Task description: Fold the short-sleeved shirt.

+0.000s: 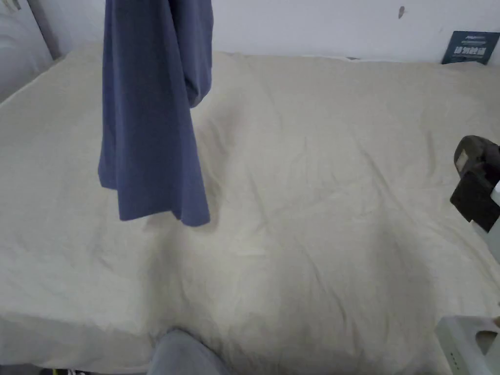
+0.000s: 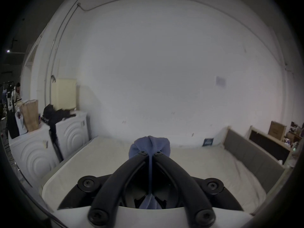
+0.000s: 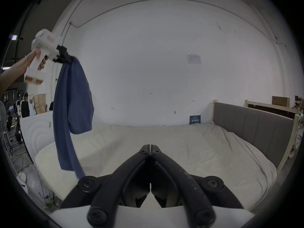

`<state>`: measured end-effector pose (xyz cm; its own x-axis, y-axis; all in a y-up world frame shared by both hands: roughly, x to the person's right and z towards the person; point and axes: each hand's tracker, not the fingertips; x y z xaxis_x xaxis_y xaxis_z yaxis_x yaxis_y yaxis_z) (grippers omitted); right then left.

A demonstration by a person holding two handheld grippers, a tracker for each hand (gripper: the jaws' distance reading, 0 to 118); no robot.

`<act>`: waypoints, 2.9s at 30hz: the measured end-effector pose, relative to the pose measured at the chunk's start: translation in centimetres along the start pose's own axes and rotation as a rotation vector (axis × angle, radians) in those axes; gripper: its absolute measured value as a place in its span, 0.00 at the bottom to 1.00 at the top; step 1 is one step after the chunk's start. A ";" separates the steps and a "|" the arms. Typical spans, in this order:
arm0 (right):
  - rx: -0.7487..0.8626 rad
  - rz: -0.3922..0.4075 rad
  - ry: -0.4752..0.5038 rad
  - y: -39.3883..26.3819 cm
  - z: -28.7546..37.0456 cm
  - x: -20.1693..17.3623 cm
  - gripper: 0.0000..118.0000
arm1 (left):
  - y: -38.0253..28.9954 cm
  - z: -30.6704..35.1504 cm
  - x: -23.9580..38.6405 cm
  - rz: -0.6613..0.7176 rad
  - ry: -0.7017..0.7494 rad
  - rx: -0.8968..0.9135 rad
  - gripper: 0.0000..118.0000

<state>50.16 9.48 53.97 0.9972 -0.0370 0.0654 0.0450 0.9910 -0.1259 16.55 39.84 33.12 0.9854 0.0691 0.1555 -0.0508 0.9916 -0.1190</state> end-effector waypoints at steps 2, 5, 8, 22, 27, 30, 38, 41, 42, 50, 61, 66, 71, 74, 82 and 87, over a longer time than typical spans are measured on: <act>0.014 0.001 -0.037 0.0 -0.1 0.2 0.01 | 2.2 -0.2 2.2 0.007 -0.033 0.030 0.00; 0.029 -0.006 -0.077 1.2 2.8 3.4 0.01 | 3.9 -0.8 5.6 0.009 -0.095 0.033 0.00; 0.038 -0.006 -0.117 1.6 3.5 4.4 0.01 | 3.4 -2.3 8.8 0.002 -0.149 0.007 0.00; -0.042 -0.055 -0.228 -0.8 3.9 8.8 0.01 | -26.5 -13.1 20.7 -0.276 -0.312 -0.576 0.00; -0.087 -0.071 -0.244 -2.0 2.9 9.7 0.01 | -40.6 -13.0 22.2 -0.323 -0.324 -0.832 0.00; -0.109 -0.080 -0.244 -2.6 2.4 10.0 0.01 | -46.3 -11.6 21.9 -0.326 -0.302 -0.946 0.00; -0.136 -0.067 -0.214 -3.3 1.1 9.4 0.01 | -45.3 -10.3 17.4 -0.064 -0.297 -0.838 1.00; -0.127 -0.056 -0.197 -3.3 0.5 9.2 0.01 | -40.3 -8.0 15.0 0.002 -0.292 -0.586 0.99; -0.123 -0.054 -0.192 -3.2 0.4 9.1 0.01 | -39.0 -7.3 14.3 0.017 -0.278 -0.523 0.99; -0.080 -0.031 -0.157 -2.2 -0.3 6.5 0.01 | -35.0 2.5 8.6 -0.134 0.053 -0.011 1.00; -0.107 -0.009 -0.114 -3.5 -0.4 4.5 0.01 | -39.2 7.1 6.0 -0.096 0.041 -0.155 0.07; -0.124 -0.006 -0.107 -4.1 -0.4 4.3 0.01 | -40.0 7.0 6.0 -0.085 0.012 -0.222 0.00; -0.139 -0.003 -0.103 -4.3 -0.7 4.4 0.01 | -39.5 4.1 6.4 -0.057 -0.004 -0.308 0.04; -0.143 -0.001 -0.102 -4.3 -0.9 4.6 0.01 | -38.7 -0.9 6.8 -0.066 -0.041 -0.471 0.69; -0.179 -0.002 -0.118 -4.8 -2.2 5.6 0.01 | -41.6 -15.9 8.5 -0.017 -0.051 -0.822 1.00; -0.231 0.007 -0.140 -5.6 -3.9 6.8 0.01 | -45.5 -22.1 9.4 -0.039 0.032 -0.964 0.99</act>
<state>56.91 3.18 51.25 0.9801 0.0034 0.1982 0.0671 0.9352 -0.3478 31.68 -7.00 18.36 0.9883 0.0211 0.1508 0.1227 0.4762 -0.8708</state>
